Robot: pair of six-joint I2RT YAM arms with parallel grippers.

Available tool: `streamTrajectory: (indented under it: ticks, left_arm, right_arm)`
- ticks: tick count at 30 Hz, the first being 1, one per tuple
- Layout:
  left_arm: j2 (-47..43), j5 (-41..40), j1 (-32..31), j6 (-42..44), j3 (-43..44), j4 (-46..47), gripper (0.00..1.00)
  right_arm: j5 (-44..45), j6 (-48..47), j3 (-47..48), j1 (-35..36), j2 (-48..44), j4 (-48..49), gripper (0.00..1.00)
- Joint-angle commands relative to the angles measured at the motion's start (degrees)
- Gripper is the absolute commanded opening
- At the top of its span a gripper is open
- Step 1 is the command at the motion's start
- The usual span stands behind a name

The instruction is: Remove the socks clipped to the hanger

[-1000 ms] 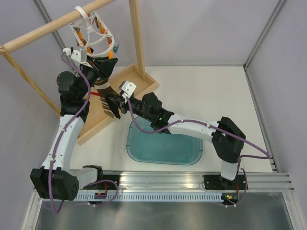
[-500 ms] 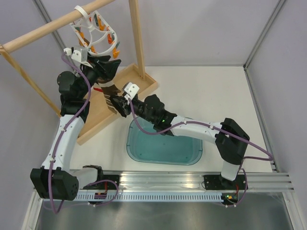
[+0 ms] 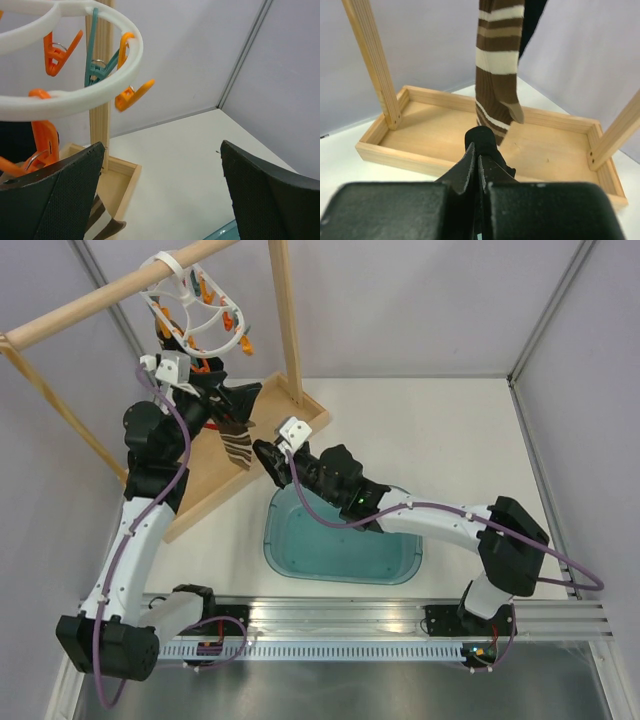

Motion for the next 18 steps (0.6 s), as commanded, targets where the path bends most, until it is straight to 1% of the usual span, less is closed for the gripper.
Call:
streamTrajectory:
  ticks: [1, 7, 8, 10, 11, 12, 15, 17, 18]
  left_arm:
    - [-3.8, -3.4, -0.6, 3.9, -1.7, -4.8, 1.00]
    - [-10.0, -8.3, -1.7, 6.9, -4.8, -13.2, 1.00]
    - [-10.7, -9.9, -1.9, 7.8, -5.0, -15.9, 1.00]
    - [-12.8, -11.8, -2.4, 8.8, -5.7, -18.6, 1.00]
    - [-13.4, -13.6, -2.6, 9.5, -5.9, -19.8, 1.00]
    - [-14.3, -14.4, -2.7, 9.8, -6.6, -22.0, 1.00]
    - [-17.5, -18.6, -2.8, 10.8, -9.2, -24.0, 1.00]
    - [-19.4, -22.5, -2.9, 10.9, -10.7, -24.5, 1.00]
    - [-19.8, -23.7, -2.9, 10.8, -11.4, -25.2, 1.00]
  right_arm:
    - [3.3, -1.0, -2.6, 0.2, -4.5, -1.2, 0.01]
    - [7.3, -0.7, -7.8, 0.2, -11.5, -7.3, 0.01]
    - [7.9, -0.5, -8.2, 0.3, -13.4, -9.7, 0.01]
    - [9.9, -0.3, -9.2, 0.2, -15.4, -12.4, 0.01]
    - [10.6, 0.2, -9.5, 0.2, -17.2, -15.3, 0.01]
    - [12.8, 0.7, -9.9, 0.2, -17.9, -16.9, 0.01]
    - [16.1, 2.9, -11.0, -0.5, -21.1, -23.1, 0.01]
    - [16.2, 4.9, -12.4, -1.6, -23.2, -27.1, 0.01]
    - [14.8, 7.8, -13.1, -3.3, -23.9, -28.2, 0.01]
